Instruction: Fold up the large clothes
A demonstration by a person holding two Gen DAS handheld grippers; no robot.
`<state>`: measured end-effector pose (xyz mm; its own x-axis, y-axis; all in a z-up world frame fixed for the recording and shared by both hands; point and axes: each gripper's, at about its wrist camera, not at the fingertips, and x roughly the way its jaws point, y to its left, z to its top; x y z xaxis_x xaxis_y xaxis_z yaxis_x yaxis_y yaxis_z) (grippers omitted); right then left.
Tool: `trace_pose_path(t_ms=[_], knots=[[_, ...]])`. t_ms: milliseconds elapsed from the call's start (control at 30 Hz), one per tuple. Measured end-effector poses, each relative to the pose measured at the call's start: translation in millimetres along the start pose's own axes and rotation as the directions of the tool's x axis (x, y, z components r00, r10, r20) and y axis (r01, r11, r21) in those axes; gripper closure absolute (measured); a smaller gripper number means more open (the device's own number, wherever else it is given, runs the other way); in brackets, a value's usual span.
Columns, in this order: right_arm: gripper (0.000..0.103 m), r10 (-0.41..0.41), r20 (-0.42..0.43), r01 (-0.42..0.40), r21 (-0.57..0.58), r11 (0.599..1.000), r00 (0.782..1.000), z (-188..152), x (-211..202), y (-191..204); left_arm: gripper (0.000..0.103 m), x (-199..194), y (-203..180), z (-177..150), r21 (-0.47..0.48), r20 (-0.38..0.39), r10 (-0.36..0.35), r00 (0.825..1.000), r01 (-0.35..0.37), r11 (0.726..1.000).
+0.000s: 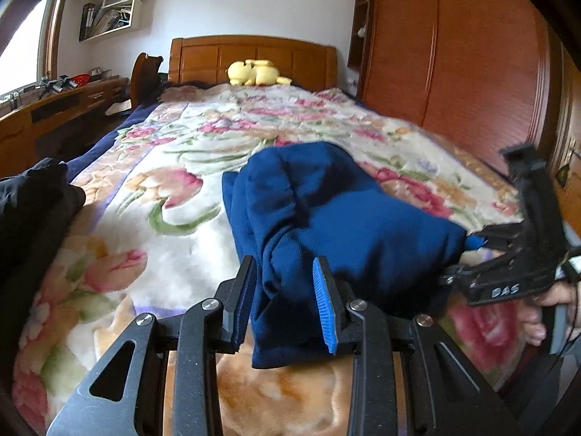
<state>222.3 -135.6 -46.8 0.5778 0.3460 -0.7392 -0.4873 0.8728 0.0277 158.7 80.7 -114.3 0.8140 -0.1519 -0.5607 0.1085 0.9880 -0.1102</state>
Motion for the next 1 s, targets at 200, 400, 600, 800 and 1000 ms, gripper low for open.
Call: trace_pose_path(t_ms=[200,400,600,800,1000], knots=[[0.055,-0.037,0.002,0.037,-0.078,0.996,0.999,-4.8,-10.5,7.7,0.070,9.3,-4.4,-7.8,0.028,-0.047,-0.016,0.999,0.017,0.999],[0.066,-0.121,-0.011,0.118,-0.162,0.980,0.993,-18.0,-4.8,14.9,0.070,19.5,-8.5,-11.8,0.050,-0.088,-0.020,0.996,0.025,0.998],[0.065,-0.091,-0.012,0.089,-0.135,0.987,0.996,-16.9,-19.7,17.7,0.070,18.8,-7.4,-12.0,0.047,-0.090,-0.016,0.996,0.020,0.999],[0.066,-0.032,0.058,0.043,-0.204,0.978,0.998,-12.5,-67.8,21.1,0.070,20.2,-4.7,-11.4,0.039,-0.093,-0.022,0.995,0.026,0.999],[0.073,-0.009,0.124,0.037,-0.224,0.974,0.992,11.5,-84.4,15.4,0.070,21.0,-5.5,-10.9,0.042,-0.093,-0.017,0.996,0.021,0.999]])
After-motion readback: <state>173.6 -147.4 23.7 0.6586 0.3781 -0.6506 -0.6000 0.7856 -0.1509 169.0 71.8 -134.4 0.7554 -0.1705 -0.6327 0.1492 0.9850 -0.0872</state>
